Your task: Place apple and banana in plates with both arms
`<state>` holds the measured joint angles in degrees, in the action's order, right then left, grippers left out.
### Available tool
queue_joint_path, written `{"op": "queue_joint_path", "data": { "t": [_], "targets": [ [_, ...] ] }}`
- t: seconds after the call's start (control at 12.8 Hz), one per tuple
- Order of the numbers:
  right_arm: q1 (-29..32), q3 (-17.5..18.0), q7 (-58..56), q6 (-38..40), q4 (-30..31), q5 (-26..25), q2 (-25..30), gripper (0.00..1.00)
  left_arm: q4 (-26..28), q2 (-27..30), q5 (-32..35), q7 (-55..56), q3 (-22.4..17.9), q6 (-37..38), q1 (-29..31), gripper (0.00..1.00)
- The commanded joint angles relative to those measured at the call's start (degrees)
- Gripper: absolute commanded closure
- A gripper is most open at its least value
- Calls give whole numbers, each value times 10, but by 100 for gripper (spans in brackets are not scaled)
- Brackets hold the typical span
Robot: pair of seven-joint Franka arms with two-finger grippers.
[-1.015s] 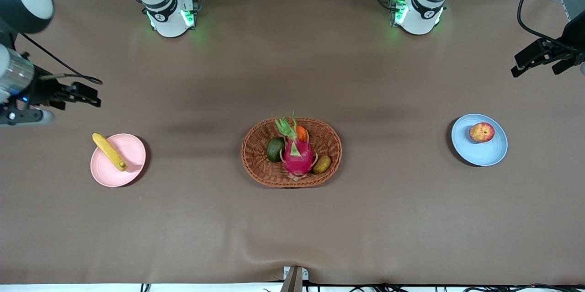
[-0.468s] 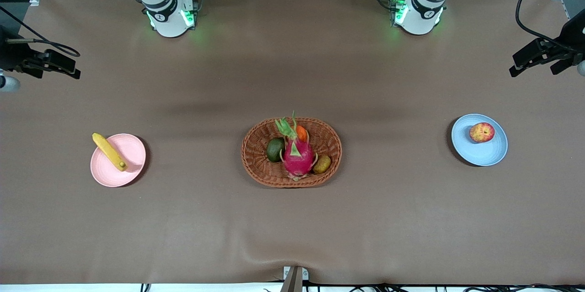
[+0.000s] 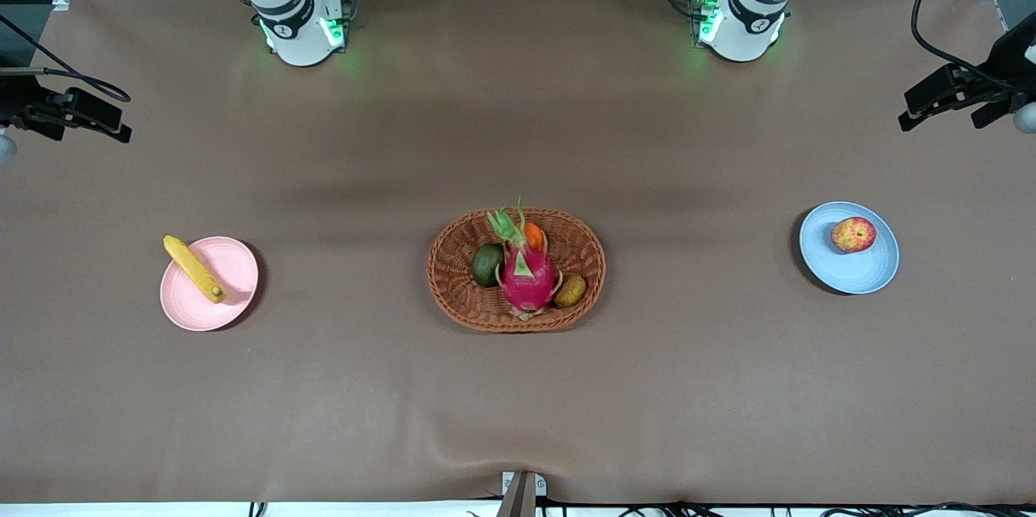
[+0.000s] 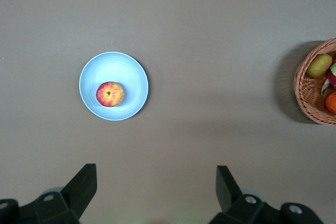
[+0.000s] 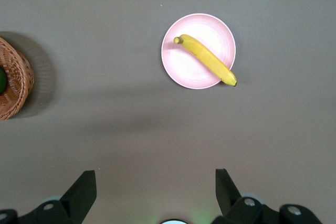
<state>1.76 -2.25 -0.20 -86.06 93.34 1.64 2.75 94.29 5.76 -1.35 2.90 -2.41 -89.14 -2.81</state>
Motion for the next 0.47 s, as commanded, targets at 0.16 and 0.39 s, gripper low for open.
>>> {"op": "queue_joint_path", "data": {
  "t": [0.16, 0.39],
  "targets": [
    [7, 4, 10, -3, -11, -13, -3, 0, -9, -3, 15, -14, 0, 12, 0, 0],
    [6, 4, 11, -4, -11, -13, -3, 0, -9, -3, 15, -15, 0, 14, 0, 0]
  ]
}}
